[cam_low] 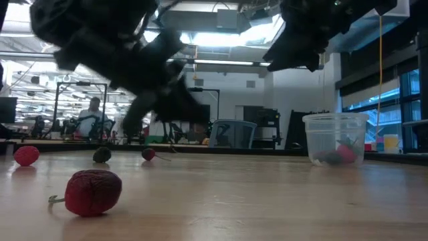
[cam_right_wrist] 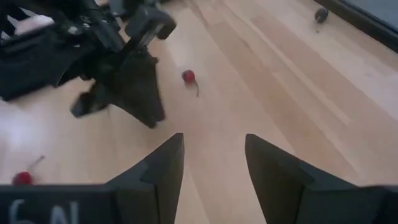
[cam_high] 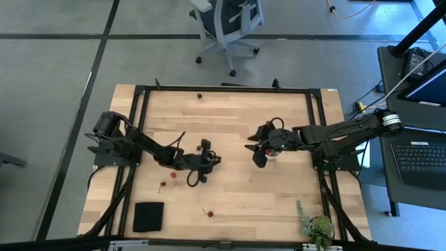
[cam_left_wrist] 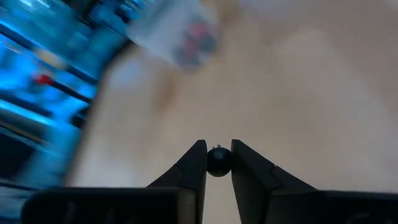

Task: Pick and placing Produce into tupperware
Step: Put the blueberry into the transparent bucket

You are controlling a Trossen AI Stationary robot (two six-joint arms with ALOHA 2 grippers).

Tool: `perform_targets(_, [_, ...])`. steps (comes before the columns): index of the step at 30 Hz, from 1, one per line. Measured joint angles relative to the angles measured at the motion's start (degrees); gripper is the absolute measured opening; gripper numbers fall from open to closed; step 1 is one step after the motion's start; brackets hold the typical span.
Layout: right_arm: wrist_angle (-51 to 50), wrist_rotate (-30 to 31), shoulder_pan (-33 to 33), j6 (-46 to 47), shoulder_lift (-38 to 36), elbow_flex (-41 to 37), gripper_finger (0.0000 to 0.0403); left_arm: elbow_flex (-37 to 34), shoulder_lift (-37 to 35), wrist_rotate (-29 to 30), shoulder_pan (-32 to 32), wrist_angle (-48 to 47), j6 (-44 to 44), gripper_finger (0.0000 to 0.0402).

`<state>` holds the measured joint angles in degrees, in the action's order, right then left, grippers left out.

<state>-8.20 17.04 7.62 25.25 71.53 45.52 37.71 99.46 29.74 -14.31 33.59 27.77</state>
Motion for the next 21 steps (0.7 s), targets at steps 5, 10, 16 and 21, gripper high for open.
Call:
perform_targets(5, [3.7, -0.3, 0.0, 0.0, 0.0, 0.0, 0.0173, 6.3, -0.1, 9.5, 0.0, 0.1, 12.2, 0.006])
perform_targets(10, [6.8, -0.2, 0.0, 0.1, 0.4, 0.0, 0.0173, 11.5, -0.1, 14.2, 0.2, 0.3, 15.9, 0.0061])
perform_targets(16, [12.1, -0.2, 0.0, -2.7, 3.3, 0.0, 0.0173, 14.7, -0.1, 14.4, 1.5, 0.3, 15.9, 0.0061])
perform_targets(21, [13.6, -0.2, -0.2, -3.1, 5.4, 0.0, 0.0173, 15.6, -0.2, 14.3, 2.0, 0.3, 16.0, 0.0061])
